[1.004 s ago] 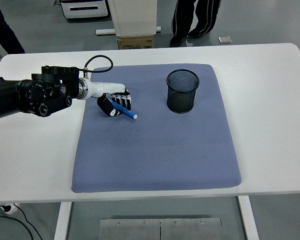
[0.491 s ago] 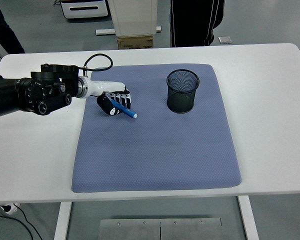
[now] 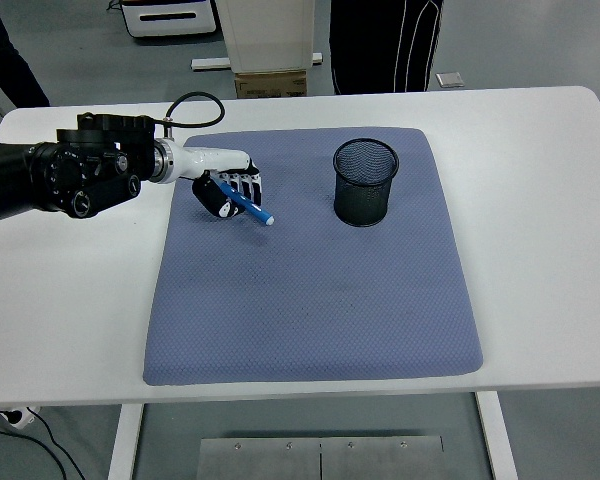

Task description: Left hand places marker in pen holder

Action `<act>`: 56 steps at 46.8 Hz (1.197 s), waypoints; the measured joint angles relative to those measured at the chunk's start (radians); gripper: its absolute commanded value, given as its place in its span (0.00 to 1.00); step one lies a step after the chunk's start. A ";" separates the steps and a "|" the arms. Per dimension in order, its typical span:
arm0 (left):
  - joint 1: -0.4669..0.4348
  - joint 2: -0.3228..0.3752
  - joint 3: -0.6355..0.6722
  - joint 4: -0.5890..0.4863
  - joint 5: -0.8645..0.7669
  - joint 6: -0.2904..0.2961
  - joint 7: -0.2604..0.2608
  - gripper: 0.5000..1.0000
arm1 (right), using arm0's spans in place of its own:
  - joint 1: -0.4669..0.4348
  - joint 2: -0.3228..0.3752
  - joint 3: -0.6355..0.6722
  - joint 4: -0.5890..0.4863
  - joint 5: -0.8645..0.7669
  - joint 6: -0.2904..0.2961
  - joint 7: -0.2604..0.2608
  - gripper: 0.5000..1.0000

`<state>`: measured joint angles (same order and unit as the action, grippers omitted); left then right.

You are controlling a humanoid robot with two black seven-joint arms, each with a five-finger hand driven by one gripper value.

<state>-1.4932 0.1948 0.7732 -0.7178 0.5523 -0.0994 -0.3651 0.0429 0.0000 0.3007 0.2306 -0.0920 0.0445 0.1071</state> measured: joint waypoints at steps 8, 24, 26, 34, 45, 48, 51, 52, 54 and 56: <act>-0.006 -0.003 -0.002 0.000 0.000 -0.008 -0.001 0.00 | 0.000 0.000 0.000 0.000 0.000 0.000 0.000 1.00; -0.050 0.000 -0.047 0.013 0.000 -0.065 -0.015 0.00 | 0.000 0.000 0.000 0.000 0.000 0.000 0.000 1.00; -0.053 0.000 -0.055 0.017 0.000 -0.074 -0.015 0.00 | 0.000 0.000 0.000 0.000 0.000 0.000 0.000 1.00; -0.070 -0.006 -0.076 0.033 0.000 -0.101 -0.017 0.00 | 0.000 0.000 0.000 0.000 0.000 0.000 0.000 1.00; -0.083 -0.026 -0.095 0.034 0.001 -0.103 -0.017 0.00 | 0.000 0.000 0.000 0.000 0.000 0.000 0.000 1.00; -0.085 -0.028 -0.109 0.034 0.000 -0.104 -0.017 0.00 | 0.000 0.000 0.000 0.000 0.000 0.000 0.000 1.00; -0.086 -0.035 -0.126 0.035 0.000 -0.111 -0.017 0.00 | 0.000 0.000 0.000 0.000 0.000 0.000 0.000 1.00; -0.086 -0.039 -0.130 0.035 0.000 -0.114 -0.017 0.00 | 0.000 0.000 0.000 0.000 0.000 0.000 0.000 1.00; -0.090 -0.045 -0.142 0.038 0.000 -0.123 -0.017 0.00 | 0.000 0.000 0.000 0.000 0.000 0.000 0.000 1.00; -0.094 -0.047 -0.152 0.042 0.000 -0.127 -0.017 0.00 | 0.000 0.000 0.000 0.000 0.000 0.000 0.000 1.00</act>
<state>-1.5873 0.1479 0.6210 -0.6762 0.5524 -0.2265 -0.3821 0.0429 0.0000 0.3007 0.2305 -0.0921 0.0445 0.1071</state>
